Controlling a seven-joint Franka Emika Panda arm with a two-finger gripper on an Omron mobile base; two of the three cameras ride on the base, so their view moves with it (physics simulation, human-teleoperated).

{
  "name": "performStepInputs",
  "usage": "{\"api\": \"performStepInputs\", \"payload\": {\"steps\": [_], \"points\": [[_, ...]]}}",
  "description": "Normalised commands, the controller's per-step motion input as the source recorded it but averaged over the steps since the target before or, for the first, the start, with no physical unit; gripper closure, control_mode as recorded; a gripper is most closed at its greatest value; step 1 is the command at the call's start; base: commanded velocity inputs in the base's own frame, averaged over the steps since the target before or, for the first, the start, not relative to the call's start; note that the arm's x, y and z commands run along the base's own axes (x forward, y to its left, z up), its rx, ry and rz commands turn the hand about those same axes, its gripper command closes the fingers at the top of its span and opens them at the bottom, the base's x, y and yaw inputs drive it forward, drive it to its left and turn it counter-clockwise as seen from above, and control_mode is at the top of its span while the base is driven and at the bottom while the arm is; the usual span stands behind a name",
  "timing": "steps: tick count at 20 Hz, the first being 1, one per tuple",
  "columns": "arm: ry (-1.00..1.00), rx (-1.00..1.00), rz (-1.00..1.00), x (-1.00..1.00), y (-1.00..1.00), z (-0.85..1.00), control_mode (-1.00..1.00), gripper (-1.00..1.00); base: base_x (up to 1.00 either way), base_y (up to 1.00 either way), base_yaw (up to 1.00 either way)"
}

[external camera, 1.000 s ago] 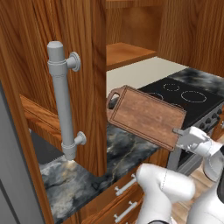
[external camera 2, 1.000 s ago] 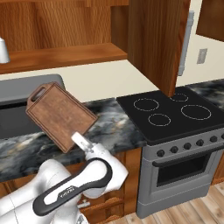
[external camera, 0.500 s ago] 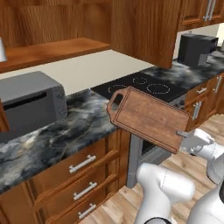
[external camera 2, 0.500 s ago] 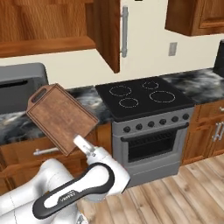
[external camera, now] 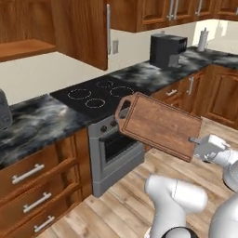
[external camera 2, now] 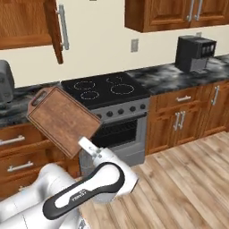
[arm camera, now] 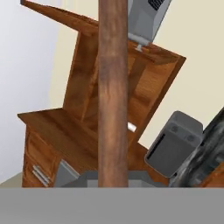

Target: Move the cutting board and knife to the sink. Then move spray from the cabinet to the counter.

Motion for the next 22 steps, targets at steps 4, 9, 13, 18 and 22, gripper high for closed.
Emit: {"api": "performStepInputs", "payload": {"steps": [4, 9, 13, 18, 22], "points": [[0.00, 0.00, 0.00, 0.00, 0.00, 0.00, 1.00, 1.00, 0.00, -0.99, -0.61], [0.00, 0.00, 0.00, 0.00, 0.00, 0.00, 1.00, 1.00, 0.01, -0.70, -0.80], [0.00, 0.00, 0.00, 0.00, 0.00, 0.00, 1.00, 1.00, 0.01, -0.52, -0.85], [0.00, 0.00, 0.00, 0.00, 0.00, 0.00, 1.00, 1.00, 0.00, -0.52, -0.84], [0.00, 0.00, 0.00, 0.00, 0.00, 0.00, 1.00, 1.00, 0.04, -0.54, -0.78]]}}
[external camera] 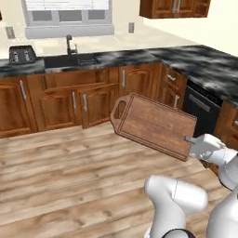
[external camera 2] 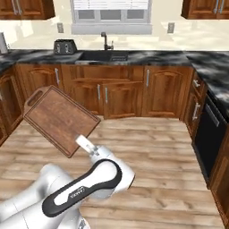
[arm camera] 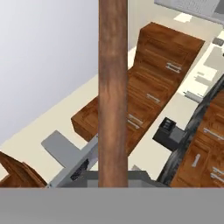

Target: Move the cutting board and knife to the sink. Then move spray from the cabinet to the counter.

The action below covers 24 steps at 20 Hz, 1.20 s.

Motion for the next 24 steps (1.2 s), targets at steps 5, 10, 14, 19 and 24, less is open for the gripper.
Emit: {"api": "performStepInputs", "payload": {"steps": [5, 10, 14, 19, 24], "points": [[0.00, 0.00, 0.00, 0.00, 0.00, 0.00, 1.00, 1.00, 0.82, 0.55, -0.44], [0.00, 0.00, 0.00, 0.00, 0.00, 0.00, 1.00, 1.00, 0.97, 1.00, -0.25], [0.00, 0.00, 0.00, 0.00, 0.00, 0.00, 1.00, 1.00, 1.00, 1.00, -0.17], [0.00, 0.00, 0.00, 0.00, 0.00, 0.00, 1.00, 1.00, 1.00, 0.96, -0.01], [0.00, 0.00, 0.00, 0.00, 0.00, 0.00, 1.00, 1.00, 1.00, 0.79, 0.12]]}}
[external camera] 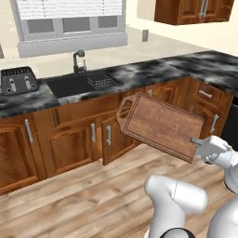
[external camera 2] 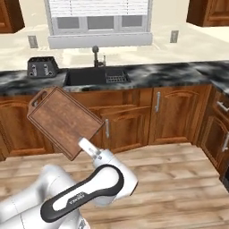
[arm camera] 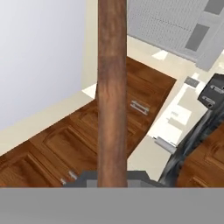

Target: Move the cutting board and knife to the sink. Then move spray from the cabinet to the counter.

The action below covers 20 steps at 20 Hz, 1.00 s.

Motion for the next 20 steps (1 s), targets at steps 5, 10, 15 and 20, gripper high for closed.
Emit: {"api": "performStepInputs", "payload": {"steps": [5, 10, 15, 20], "points": [[0.00, 0.00, 0.00, 0.00, 0.00, 0.00, 1.00, 1.00, 1.00, 0.16, 0.21], [0.00, 0.00, 0.00, 0.00, 0.00, 0.00, 1.00, 1.00, 1.00, -0.19, 0.16], [0.00, 0.00, 0.00, 0.00, 0.00, 0.00, 1.00, 1.00, 1.00, -0.24, 0.19], [0.00, 0.00, 0.00, 0.00, 0.00, 0.00, 1.00, 1.00, 1.00, -0.27, 0.18]]}}
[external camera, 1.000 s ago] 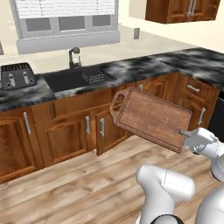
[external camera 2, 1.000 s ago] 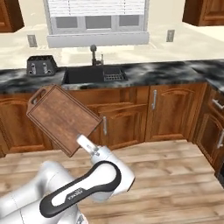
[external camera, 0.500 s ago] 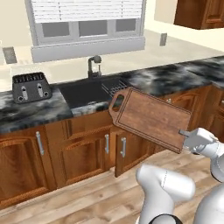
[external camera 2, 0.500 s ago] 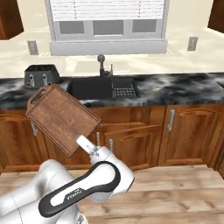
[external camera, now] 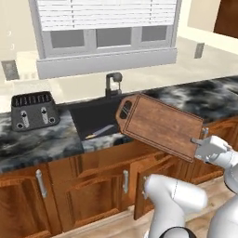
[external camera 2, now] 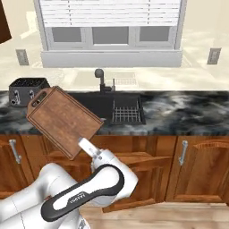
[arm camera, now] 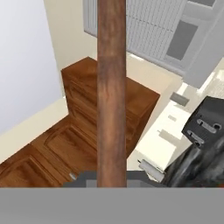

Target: Move the cutting board and knife to the sink. Then move spray from the cabinet to the counter.

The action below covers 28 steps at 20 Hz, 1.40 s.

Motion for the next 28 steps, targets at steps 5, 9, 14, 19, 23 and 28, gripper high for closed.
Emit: {"api": "performStepInputs", "payload": {"steps": [5, 9, 14, 19, 23, 28], "points": [[0.00, 0.00, 0.00, 0.00, 0.00, 0.00, 1.00, 1.00, 1.00, -0.55, 0.16], [0.00, 0.00, 0.00, 0.00, 0.00, 0.00, 1.00, 1.00, 0.97, 0.00, 0.19], [0.00, 0.00, 0.00, 0.00, 0.00, 0.00, 1.00, 1.00, 1.00, 0.05, 0.18], [0.00, 0.00, 0.00, 0.00, 0.00, 0.00, 1.00, 1.00, 0.86, 0.80, 0.11], [0.00, 0.00, 0.00, 0.00, 0.00, 0.00, 1.00, 1.00, 0.89, 0.65, 0.14], [0.00, 0.00, 0.00, 0.00, 0.00, 0.00, 1.00, 1.00, 1.00, 0.00, 0.18]]}}
